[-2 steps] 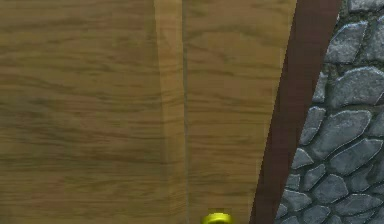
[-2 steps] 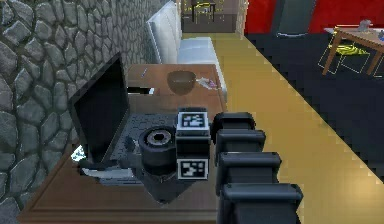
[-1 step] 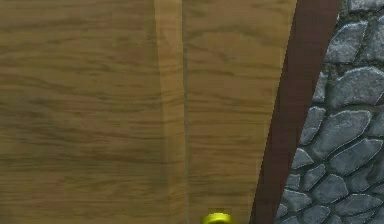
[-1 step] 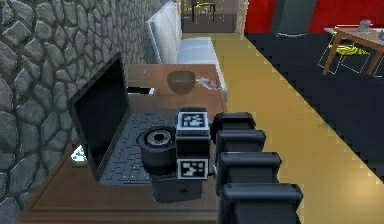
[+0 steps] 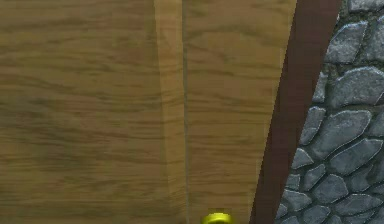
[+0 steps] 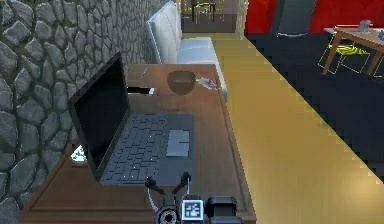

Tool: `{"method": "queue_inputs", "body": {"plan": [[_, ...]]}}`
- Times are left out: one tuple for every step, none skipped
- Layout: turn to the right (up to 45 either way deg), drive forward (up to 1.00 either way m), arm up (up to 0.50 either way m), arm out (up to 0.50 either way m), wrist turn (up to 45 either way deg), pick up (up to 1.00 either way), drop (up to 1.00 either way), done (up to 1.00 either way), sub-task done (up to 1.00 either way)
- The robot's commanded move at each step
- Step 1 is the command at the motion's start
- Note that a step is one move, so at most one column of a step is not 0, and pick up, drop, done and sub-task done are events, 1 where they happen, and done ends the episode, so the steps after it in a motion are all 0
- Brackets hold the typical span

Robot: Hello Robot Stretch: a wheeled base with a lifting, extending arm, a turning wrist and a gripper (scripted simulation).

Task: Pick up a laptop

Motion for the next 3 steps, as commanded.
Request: {"method": "queue_inputs", "body": {"plan": [[0.0,0.00,0.00,0.00,0.0,1.00,0.00,0.00,0.00],[0.0,0.00,0.10,0.00,0.0,0.00,0.00,0.00,0.00],[0.0,0.00,0.00,0.00,0.0,0.00,0.00,1.00,0.00]]}}
